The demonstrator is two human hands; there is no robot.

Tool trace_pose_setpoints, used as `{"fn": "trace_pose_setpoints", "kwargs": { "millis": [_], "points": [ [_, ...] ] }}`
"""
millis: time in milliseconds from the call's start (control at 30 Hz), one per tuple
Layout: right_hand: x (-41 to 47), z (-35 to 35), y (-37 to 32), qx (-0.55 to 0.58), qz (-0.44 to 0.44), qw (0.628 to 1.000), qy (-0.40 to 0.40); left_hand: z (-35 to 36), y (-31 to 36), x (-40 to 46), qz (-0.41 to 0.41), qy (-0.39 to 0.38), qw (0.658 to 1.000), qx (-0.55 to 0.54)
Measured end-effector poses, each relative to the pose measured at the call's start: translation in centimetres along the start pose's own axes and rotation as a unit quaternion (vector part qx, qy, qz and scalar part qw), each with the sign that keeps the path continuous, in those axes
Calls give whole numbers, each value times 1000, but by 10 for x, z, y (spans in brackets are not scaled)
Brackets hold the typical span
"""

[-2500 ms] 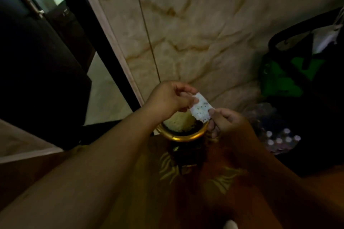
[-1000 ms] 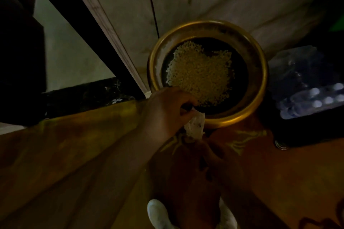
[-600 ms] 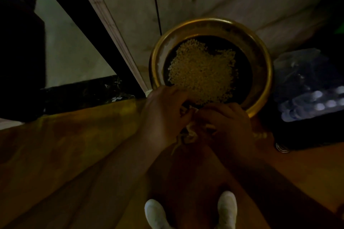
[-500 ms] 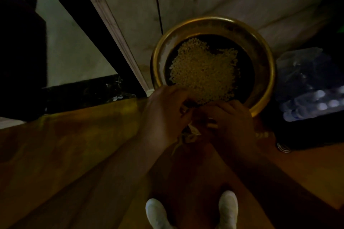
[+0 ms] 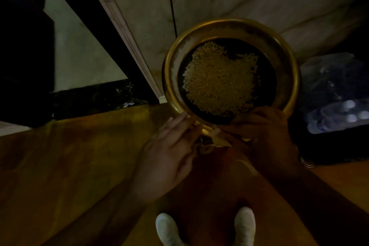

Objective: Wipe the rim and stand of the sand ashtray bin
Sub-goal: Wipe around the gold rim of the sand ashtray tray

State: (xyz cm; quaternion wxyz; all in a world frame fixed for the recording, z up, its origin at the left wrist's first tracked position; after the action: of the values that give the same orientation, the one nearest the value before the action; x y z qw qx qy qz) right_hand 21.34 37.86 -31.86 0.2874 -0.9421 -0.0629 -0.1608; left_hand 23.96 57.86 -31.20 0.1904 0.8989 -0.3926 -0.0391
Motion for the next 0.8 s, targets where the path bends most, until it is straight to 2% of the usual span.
{"fn": "trace_pose_setpoints", "kwargs": {
  "millis": [200,400,533,800],
  "points": [
    [-11,-16,36,8,-83,996,-25,13,4,-5,-17,-28,999,33],
    [-4,-14,34,21,-99,994,-44,21,5,-9,-48,-27,998,7],
    [8,-8,7,18,-104,994,-20,22,4,-9,-48,-35,998,3],
    [24,18,-33,-62,-64,995,42,29,6,-13,-73,-72,994,30]
  ]
}}
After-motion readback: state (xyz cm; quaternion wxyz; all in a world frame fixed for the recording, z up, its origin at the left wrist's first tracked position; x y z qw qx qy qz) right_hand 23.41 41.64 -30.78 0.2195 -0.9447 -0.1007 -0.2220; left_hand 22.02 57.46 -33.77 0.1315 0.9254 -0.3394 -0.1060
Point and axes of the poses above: each hand's wrist, its own x-axis towards the middle knuckle, its own z-axis out of the palm, y = z × x, the point moved 7 cm from there along x, towards the middle knuckle, and after that the axes turned 1 degree about -z, right-handed, at the moved point
